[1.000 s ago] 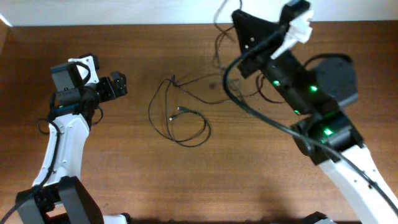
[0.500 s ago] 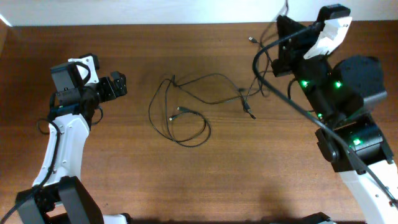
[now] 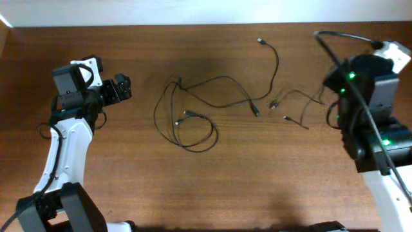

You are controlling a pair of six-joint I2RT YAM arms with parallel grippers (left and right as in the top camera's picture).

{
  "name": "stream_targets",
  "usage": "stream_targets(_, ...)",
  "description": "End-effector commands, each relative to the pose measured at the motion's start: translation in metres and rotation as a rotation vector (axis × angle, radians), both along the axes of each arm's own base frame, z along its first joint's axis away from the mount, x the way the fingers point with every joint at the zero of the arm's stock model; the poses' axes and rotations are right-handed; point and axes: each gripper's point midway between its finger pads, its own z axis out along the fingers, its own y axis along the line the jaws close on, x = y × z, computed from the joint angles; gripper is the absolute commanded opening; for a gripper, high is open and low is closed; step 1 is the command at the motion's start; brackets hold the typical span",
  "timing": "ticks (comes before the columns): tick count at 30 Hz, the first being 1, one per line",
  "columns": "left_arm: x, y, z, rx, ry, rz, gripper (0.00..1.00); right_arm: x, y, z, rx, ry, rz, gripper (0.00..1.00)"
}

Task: Untangle cables

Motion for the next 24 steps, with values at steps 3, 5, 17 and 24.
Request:
stream_targets(3,0.000,0.003,0.009,0.004,-0.021,0.011,0.99,-0.019,-0.058,-0.010,0.052,0.028,-0.208,0.04)
stream_targets(5,0.000,0.003,0.009,0.004,-0.021,0.011,0.99,-0.025,-0.081,-0.019,0.060,0.060,-0.279,0.04)
stream_targets(17,0.000,0.003,0.009,0.004,-0.021,0.011,1.00,-0.019,-0.182,-0.115,0.154,0.305,-0.506,0.04)
stream_targets(24,0.000,0.003,0.009,0.004,-0.021,0.011,0.99,-0.037,-0.257,-0.163,0.219,0.351,-0.672,0.04)
